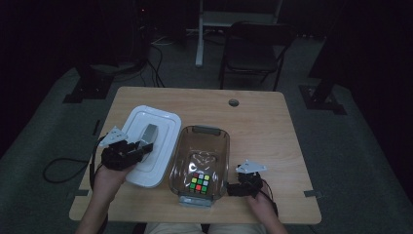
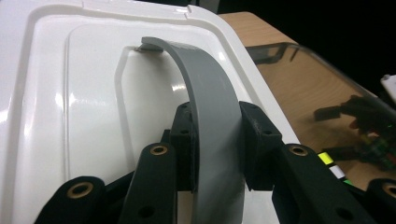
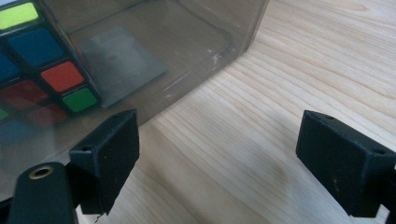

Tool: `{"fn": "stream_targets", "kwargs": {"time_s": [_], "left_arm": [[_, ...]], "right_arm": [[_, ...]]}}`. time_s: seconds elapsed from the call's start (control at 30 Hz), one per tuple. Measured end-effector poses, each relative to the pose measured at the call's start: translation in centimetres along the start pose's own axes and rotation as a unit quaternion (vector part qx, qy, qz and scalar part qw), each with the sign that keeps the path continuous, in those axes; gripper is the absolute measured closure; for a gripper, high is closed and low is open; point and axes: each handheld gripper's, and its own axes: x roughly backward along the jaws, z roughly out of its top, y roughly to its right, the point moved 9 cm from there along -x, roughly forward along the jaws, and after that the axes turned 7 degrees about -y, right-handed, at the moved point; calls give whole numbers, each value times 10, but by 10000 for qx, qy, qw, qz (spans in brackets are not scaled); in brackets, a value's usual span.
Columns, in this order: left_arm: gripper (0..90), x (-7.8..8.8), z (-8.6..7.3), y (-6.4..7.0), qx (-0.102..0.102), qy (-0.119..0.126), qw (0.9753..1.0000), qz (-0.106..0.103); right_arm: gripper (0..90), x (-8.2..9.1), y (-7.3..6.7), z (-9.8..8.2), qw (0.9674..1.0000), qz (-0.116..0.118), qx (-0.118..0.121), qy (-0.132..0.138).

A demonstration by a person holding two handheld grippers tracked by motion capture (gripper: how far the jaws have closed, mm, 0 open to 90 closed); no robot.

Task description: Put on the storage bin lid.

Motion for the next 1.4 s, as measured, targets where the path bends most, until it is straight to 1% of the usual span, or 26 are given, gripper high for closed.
{"fn": "stream_targets", "kwargs": {"time_s": [0.1,0.17,0.2,0.23,0.33,0.43,0.5,0.57,0.63,0.7,0.83,0.93,1.0,1.07,1.17,1.3,1.33,1.37,1.4], "left_arm": [[706,2,4,7,-90,3,9999,-76],[707,2,4,7,-90,3,9999,-76],[706,1,7,12,-112,10,9998,-146],[706,1,9,13,-110,19,9998,-153],[706,-1,12,18,-171,1,9997,-188],[706,-3,14,21,-197,-19,9996,-224],[706,-5,15,23,-226,-47,9994,-251],[706,-6,15,25,-234,-62,9993,-277],[706,-9,14,28,-274,-125,9990,-325],[706,-10,13,28,-261,-135,9990,-331],[706,-13,11,30,-306,-192,9986,-379],[706,-16,10,31,-339,-262,9982,-417],[706,-17,9,31,-344,-308,9979,-462],[706,-19,8,32,-316,-331,9975,-536],[706,-21,8,33,-303,-308,9977,-530],[705,-26,9,35,-289,-366,9972,-586],[705,-26,9,35,-289,-366,9972,-586],[705,-29,9,37,-249,-392,9968,-652],[705,-31,9,38,-246,-427,9966,-653]], "right_arm": [[133,-4,-6,4,10000,-2,19,24],[133,-6,-9,5,10000,6,3,25],[133,-10,-15,10,10000,37,15,42],[133,-12,-17,12,10000,34,38,51],[134,-19,-28,19,9998,118,115,55],[136,-26,-38,28,9996,125,239,62],[136,-30,-47,33,9993,216,285,100],[135,-35,-54,39,9990,261,346,119],[134,-39,-60,43,9985,314,433,125],[130,-42,-64,47,9982,331,477,124],[130,-49,-69,56,9983,397,383,181],[129,-49,-71,60,9981,404,410,208],[129,-46,-69,61,9980,409,412,241],[129,-42,-63,59,9983,379,339,275],[129,-35,-49,56,9989,248,232,317],[129,-25,-30,49,9994,91,62,322],[129,-25,-30,49,9994,91,62,322],[130,-20,-21,45,9994,47,-27,341],[130,-17,-17,43,9993,7,-86,352]]}}
